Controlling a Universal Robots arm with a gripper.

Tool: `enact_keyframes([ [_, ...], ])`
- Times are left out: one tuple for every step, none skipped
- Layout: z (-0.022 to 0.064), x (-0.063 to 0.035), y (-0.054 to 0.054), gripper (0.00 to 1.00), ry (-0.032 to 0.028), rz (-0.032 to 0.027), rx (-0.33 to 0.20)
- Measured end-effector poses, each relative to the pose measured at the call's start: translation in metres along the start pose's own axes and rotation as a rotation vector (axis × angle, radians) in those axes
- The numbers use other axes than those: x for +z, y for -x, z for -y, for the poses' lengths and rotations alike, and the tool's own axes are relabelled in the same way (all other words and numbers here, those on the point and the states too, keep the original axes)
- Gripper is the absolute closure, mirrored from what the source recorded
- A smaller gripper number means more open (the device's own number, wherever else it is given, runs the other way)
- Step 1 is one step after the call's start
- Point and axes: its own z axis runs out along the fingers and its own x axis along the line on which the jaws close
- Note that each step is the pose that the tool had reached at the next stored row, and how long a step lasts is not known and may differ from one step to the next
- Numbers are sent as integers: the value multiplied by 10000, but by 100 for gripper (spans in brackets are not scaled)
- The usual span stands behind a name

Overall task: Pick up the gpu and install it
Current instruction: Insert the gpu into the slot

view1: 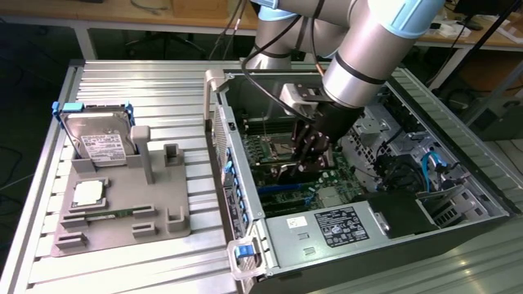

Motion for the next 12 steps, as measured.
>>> enact_keyframes([
  [1, 3, 1, 73, -15, -9, -2],
  [2, 8, 1, 73, -61, -47, -6],
  [3, 13, 1, 73, -88, -62, -8],
  [5, 28, 1, 73, -140, -69, -7],
  [7, 37, 1, 73, -151, -72, -8],
  [9, 48, 1, 73, -159, -74, -7],
  [10, 59, 1, 73, -166, -77, -6],
  [8, 70, 1, 73, -174, -81, -4],
  [3, 76, 1, 73, -179, -84, -2],
  [-2, 76, 1, 73, -179, -86, -4],
  [-3, 77, 1, 73, -180, -86, -4],
  [-3, 77, 1, 73, -180, -86, -6],
])
